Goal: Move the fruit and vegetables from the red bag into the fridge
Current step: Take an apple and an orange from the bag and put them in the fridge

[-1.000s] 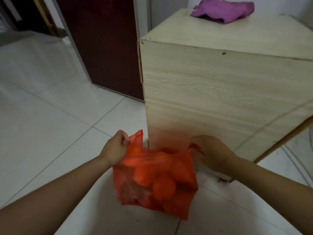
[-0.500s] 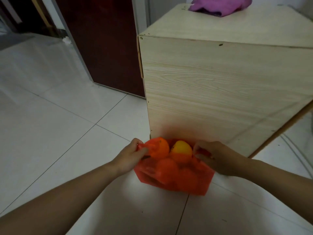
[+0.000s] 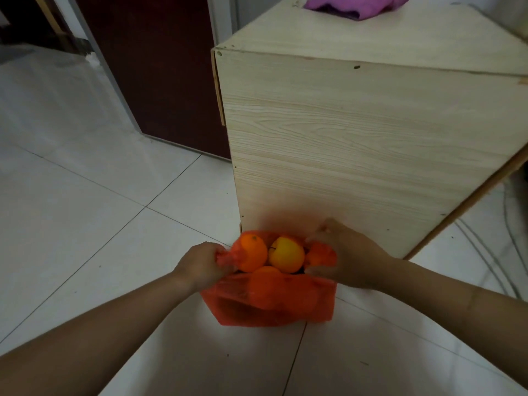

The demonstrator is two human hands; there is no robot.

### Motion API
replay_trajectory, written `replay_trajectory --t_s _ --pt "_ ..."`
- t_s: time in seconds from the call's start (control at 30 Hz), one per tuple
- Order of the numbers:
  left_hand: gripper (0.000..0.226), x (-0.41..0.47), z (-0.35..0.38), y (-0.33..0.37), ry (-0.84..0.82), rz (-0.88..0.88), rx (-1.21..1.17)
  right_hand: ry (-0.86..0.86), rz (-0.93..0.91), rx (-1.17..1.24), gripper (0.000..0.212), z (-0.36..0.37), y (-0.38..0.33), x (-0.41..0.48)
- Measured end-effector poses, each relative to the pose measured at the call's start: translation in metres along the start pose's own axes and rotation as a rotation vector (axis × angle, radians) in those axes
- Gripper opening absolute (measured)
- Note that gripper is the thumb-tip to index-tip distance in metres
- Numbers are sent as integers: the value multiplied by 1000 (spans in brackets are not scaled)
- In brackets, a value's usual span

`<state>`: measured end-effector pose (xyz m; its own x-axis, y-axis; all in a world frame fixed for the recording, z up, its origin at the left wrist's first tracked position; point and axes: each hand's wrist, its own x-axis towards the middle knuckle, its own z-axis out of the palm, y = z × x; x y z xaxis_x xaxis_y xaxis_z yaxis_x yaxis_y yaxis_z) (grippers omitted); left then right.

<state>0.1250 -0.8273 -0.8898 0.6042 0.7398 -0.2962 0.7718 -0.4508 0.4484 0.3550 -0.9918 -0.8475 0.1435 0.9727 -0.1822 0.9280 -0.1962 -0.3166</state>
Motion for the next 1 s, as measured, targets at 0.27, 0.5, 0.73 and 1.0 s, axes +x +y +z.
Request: replay_trajectory --t_s 0.27,0.5,0.73,1.0 --pt "26 4 1 -3 121 -37 -95 -117 227 -157 68 9 1 1" --pt "35 6 -5 0 49 -41 -345 -156 257 -218 45 2 7 4" --pt "17 2 -11 27 97 53 -615 -10 157 -129 17 -20 10 -10" --pt "14 15 -22 53 150 95 -769 196 93 -64 12 -63 15 -44"
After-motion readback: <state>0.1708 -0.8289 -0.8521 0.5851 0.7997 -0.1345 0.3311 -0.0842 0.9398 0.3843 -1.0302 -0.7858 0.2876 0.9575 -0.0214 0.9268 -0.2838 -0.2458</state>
